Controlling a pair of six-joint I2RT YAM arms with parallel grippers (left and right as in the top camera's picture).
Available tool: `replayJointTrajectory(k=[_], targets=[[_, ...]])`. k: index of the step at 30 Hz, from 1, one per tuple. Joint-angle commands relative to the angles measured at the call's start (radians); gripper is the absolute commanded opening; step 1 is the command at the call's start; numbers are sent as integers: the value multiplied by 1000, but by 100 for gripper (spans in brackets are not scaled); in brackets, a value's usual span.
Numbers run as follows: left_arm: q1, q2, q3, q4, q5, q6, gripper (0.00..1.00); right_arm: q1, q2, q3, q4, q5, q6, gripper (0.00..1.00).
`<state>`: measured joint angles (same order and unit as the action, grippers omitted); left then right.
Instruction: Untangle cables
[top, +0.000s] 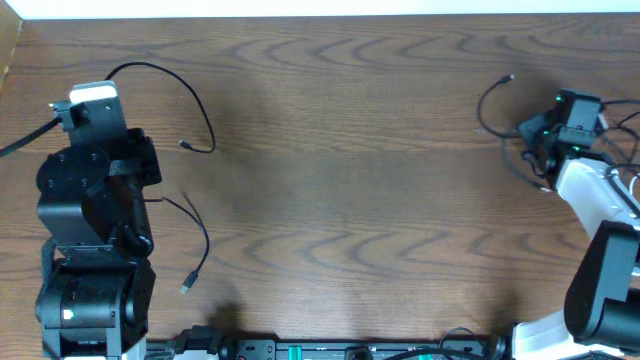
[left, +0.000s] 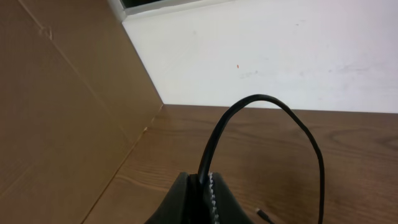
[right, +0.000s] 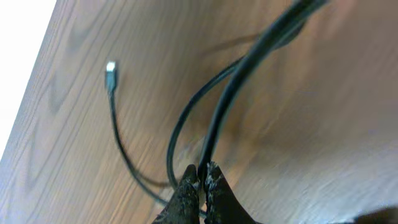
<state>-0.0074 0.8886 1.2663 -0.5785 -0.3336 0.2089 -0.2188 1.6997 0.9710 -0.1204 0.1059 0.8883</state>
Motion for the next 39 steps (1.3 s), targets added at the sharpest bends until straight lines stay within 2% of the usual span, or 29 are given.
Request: replayJointTrajectory(k=[1,5,15,24,28,29,31,32,33,39], targets=[[4,-2,9,3,12,-9,8,-74,0,17,24,138,-60,1],[4,-2,9,3,13,-9,8,-175,-10,37,66,139,-121,1],[4,-1,9,-5,12,-9,8,-431,-11,149,69,127,-120,1],[4,-1,9,-16,12,-9,7,-586,-11,179,68,121,-119,2],[4,-1,9,-16,13,-9,7,-612,-11,179,67,43,-120,1],[4,-1,9,-16,13,-9,8,-612,-11,179,66,26,-120,9],[4,-1,9,-16,13,-9,7,-610,-11,179,60,-21,-120,54],[4,-1,9,-16,13,-9,7,-606,-11,179,55,-45,-120,85],[4,-1,9,-16,13,-9,8,-602,-11,179,48,-63,-120,99],[4,-1,9,-16,84,-8,7,-541,-11,179,2,-83,-147,99]])
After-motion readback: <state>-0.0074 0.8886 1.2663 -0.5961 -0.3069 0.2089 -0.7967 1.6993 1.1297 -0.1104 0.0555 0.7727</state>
